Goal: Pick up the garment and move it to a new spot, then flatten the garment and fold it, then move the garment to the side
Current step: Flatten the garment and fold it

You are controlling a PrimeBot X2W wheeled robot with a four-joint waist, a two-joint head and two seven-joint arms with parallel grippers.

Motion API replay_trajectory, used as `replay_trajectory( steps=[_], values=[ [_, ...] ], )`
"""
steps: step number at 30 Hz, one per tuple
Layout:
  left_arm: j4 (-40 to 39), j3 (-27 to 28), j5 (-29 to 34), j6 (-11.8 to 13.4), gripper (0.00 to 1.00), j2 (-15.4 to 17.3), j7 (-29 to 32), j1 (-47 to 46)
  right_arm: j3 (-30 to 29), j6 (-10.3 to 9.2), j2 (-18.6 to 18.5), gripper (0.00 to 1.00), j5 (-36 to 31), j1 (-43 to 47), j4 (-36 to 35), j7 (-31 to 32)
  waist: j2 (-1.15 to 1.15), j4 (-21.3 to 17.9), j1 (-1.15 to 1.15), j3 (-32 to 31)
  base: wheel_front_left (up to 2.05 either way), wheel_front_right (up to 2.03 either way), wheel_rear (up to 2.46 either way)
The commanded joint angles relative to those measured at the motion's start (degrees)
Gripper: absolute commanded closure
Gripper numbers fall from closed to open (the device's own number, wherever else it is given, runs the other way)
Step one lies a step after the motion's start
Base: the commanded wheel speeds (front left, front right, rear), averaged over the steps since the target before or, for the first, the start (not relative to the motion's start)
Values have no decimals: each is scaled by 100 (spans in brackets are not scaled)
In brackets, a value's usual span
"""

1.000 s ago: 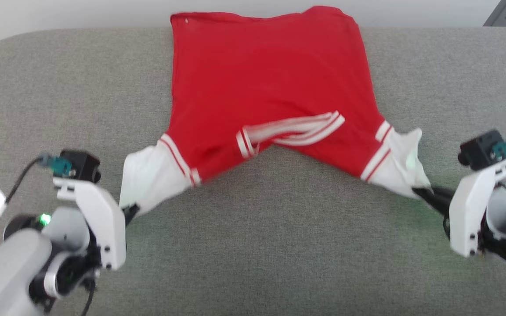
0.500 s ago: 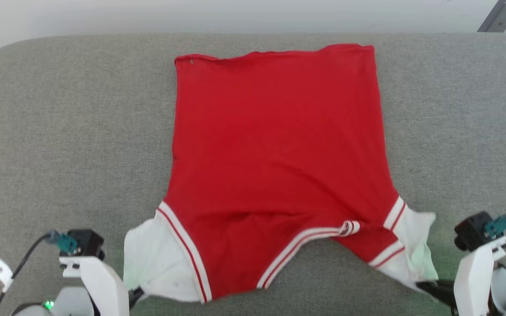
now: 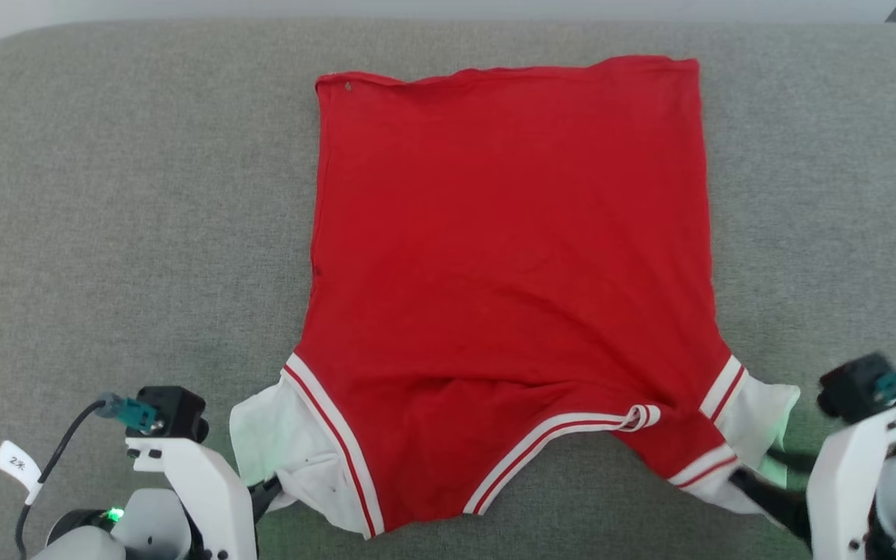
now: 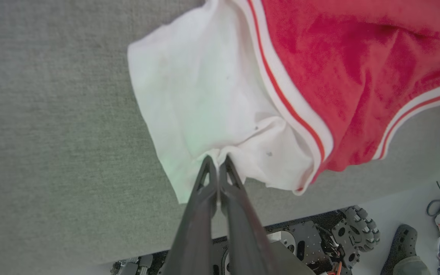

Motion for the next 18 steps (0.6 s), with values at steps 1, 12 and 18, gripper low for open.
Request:
replay_trajectory(
  steps=[1, 12, 18],
  values=[
    [21, 29, 56, -38, 100, -67, -66, -114, -128, 0, 74, 0, -50, -132, -189, 39, 0, 26, 0, 82, 0, 0, 0],
    [64, 15, 202, -186, 100, -289, -166, -466, -1002, -1, 514, 0, -777, -1492, -451, -347, 0, 255, 0, 529, 0, 0, 0],
    [173, -105, 329, -389, 100, -525, -142, -798, -887, 0, 413, 0, -1141, -2908, 827, -886, 0, 573, 0, 808, 0, 0, 0]
  ],
)
